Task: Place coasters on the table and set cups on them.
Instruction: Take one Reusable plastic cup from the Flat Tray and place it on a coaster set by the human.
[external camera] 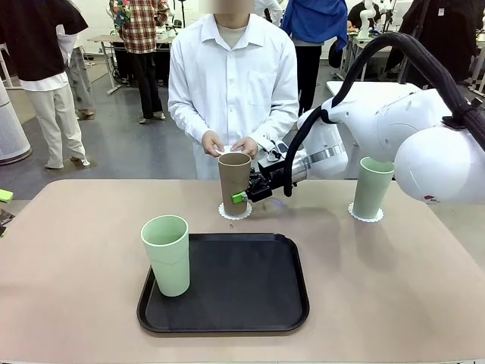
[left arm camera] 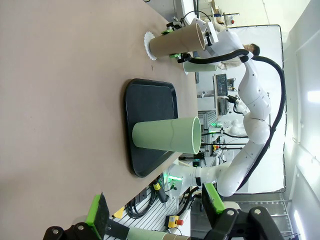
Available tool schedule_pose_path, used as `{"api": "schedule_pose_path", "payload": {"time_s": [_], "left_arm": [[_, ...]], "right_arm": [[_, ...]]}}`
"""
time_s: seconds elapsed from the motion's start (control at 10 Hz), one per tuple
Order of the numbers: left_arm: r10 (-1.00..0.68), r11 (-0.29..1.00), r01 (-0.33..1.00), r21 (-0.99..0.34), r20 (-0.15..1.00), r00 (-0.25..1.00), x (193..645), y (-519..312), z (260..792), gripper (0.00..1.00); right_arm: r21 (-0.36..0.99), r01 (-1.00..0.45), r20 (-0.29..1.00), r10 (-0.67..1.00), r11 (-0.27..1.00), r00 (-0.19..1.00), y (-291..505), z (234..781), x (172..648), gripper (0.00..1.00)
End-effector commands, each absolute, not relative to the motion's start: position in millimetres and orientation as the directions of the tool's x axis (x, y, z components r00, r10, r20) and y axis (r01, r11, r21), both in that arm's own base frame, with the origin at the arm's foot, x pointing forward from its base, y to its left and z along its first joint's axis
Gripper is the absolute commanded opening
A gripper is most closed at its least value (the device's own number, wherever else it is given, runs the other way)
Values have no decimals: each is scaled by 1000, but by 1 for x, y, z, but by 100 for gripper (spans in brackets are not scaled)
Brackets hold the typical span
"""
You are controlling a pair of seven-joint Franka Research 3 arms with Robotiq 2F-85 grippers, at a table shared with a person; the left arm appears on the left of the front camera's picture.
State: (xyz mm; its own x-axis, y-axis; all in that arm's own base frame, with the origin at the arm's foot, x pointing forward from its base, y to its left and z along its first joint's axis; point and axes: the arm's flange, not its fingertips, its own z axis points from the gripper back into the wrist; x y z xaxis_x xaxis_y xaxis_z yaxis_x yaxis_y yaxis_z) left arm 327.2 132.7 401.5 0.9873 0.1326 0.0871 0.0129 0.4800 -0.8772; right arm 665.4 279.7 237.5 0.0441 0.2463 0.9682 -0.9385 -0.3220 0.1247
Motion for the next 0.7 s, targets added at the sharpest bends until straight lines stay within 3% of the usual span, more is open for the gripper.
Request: {"api": "schedule_pose_path", "payload": {"time_s": [0.0,0.6], "left_arm": [[139,470,15,-883,91,986,327,133,403,100],[139,470,15,-883,91,986,327,133,403,100]], "right_arm": [[119,-929,968,247,-350,31,281,239,675,82],[124,-927,966,255,-353,32,279,232,679,82]]}}
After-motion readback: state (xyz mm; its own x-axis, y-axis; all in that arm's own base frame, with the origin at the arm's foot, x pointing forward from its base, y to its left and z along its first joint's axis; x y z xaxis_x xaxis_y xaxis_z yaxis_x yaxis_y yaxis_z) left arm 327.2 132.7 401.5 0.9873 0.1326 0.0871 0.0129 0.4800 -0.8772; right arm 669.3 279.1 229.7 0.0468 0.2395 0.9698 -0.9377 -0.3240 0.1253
